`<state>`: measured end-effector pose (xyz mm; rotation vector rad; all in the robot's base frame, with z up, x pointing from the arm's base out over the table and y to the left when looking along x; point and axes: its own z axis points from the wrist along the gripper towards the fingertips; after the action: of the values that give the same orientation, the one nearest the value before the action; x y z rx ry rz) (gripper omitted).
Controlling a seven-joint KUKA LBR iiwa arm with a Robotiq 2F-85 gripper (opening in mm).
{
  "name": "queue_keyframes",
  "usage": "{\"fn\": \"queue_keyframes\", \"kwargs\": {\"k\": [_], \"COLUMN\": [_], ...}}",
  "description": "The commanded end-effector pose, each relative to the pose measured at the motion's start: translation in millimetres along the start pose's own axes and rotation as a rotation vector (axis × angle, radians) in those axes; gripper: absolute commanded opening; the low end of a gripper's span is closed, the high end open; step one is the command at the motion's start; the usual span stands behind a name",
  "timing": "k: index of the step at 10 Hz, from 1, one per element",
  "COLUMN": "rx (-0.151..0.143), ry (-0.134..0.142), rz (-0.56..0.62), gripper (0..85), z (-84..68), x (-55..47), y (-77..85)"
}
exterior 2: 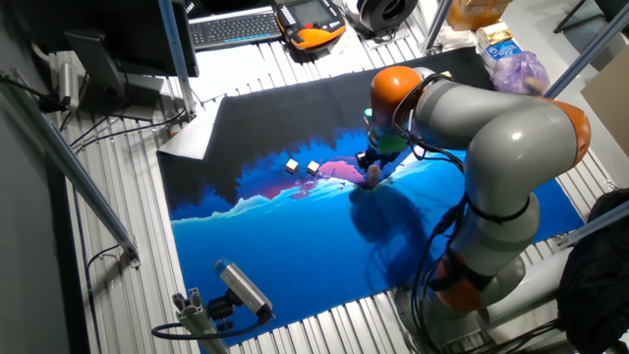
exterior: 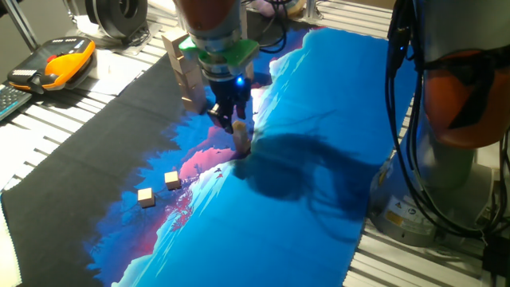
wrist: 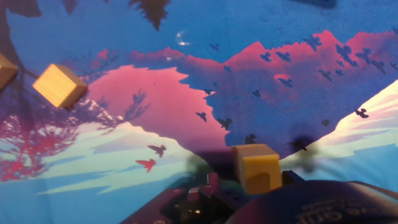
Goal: Stack the blocks in a vertical line of five
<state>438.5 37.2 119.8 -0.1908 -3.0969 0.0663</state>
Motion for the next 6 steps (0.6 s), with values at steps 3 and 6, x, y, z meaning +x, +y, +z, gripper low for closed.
{"fn": "queue_keyframes", "kwargs": {"k": [3,6], "rx": [-0.012,-0.028], "ry": [0.005,0.021], "rz": [0.009,0.021], "gripper": [51.0,34.0], "z": [1.8,12.1], "x": [-5.6,-8.3], "y": [19.9,43.6]}}
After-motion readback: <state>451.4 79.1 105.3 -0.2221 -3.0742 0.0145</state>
